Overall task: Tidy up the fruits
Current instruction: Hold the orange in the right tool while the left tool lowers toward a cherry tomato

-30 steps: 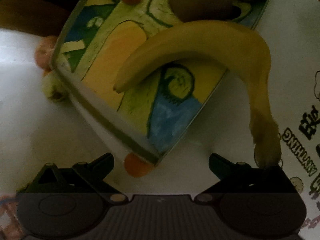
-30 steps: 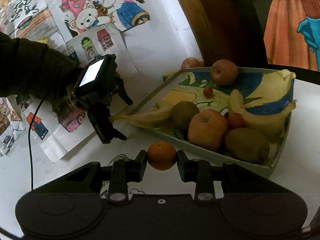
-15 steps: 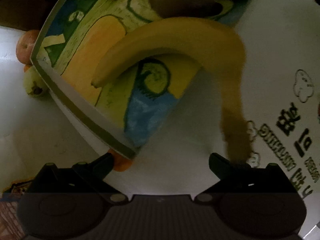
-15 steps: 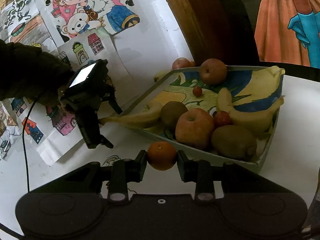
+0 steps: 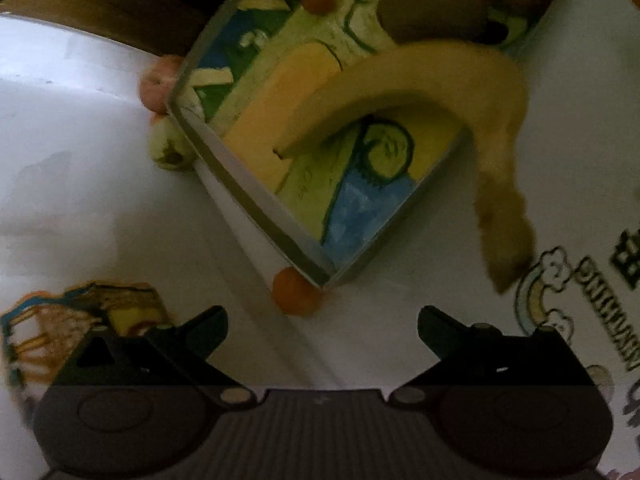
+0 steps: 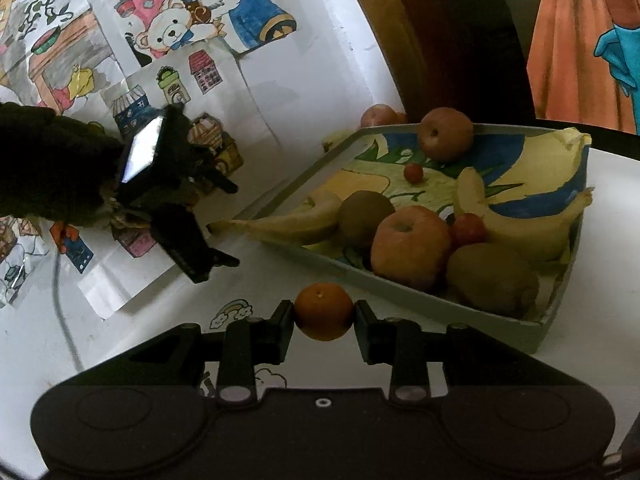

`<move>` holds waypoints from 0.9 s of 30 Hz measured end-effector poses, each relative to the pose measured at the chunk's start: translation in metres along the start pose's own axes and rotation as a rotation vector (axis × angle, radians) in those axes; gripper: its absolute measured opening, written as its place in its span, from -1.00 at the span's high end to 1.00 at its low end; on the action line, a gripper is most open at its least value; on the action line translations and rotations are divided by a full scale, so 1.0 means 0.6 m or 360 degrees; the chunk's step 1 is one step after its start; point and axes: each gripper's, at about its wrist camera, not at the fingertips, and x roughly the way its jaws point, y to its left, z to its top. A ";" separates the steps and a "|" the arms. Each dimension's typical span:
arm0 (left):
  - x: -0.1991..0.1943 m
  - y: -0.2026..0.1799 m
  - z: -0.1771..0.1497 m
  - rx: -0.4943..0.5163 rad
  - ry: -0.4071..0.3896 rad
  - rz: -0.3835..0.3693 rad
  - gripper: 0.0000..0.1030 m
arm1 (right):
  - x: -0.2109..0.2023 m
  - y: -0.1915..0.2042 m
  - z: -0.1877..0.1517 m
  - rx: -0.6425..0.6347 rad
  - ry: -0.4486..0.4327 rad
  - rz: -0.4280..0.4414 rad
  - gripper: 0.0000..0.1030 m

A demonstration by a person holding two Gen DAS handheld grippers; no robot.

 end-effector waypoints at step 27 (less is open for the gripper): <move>0.007 0.032 0.021 -0.0207 -0.0021 -0.0240 -0.99 | -0.008 0.023 -0.014 0.0047 0.0011 -0.0011 0.32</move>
